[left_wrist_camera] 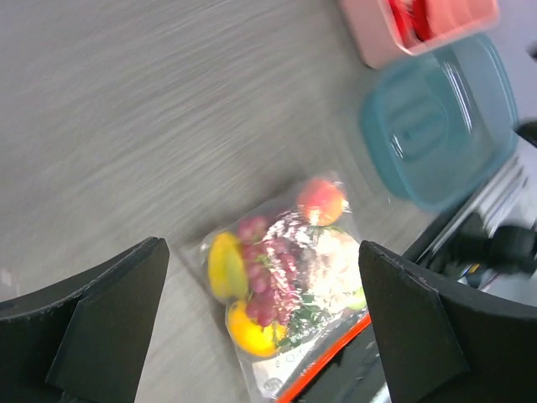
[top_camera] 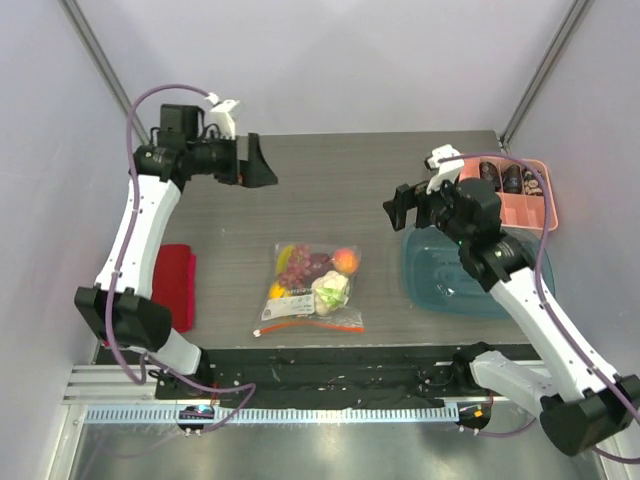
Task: Place the food in the zip-top bag and seal the zipper
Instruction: Reset both arms
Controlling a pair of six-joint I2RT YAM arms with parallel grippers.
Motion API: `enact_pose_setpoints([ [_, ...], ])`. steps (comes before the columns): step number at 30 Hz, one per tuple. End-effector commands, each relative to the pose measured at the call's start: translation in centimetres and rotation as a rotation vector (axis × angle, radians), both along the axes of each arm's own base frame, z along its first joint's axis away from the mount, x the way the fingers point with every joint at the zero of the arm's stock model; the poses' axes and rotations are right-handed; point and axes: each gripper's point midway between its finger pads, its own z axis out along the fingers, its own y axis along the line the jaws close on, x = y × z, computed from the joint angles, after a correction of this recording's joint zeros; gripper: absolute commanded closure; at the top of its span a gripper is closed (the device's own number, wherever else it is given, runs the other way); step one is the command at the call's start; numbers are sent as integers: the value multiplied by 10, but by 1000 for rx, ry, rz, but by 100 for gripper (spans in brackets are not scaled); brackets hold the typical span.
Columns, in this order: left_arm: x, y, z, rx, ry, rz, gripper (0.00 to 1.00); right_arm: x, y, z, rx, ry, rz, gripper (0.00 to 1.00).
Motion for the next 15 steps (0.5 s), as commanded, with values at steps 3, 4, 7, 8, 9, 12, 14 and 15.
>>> enact_pose_setpoints([
  [3, 24, 82, -48, -145, 355, 343, 0, 12, -14, -29, 160, 218, -113, 0],
  [4, 24, 95, -58, -141, 374, 372, 0, 13, -18, -35, 168, 233, -128, 0],
  [7, 13, 110, -96, -41, 404, 397, 0, 7, -22, -60, 192, 301, -161, 0],
  [8, 8, 115, -103, -7, 395, 417, 0, 6, -23, -65, 195, 311, -160, 1],
  [9, 4, 119, -119, 16, 406, 435, 0, 3, -22, -71, 192, 325, -156, 0],
  [12, -4, 128, -131, 86, 383, 454, 0, 4, -23, -75, 177, 321, -155, 0],
  [14, -9, 130, -137, 125, 376, 447, 0, 8, -26, -75, 159, 309, -168, 0],
  [15, -9, 133, -136, 147, 359, 455, 0, 9, -26, -75, 157, 312, -169, 0],
])
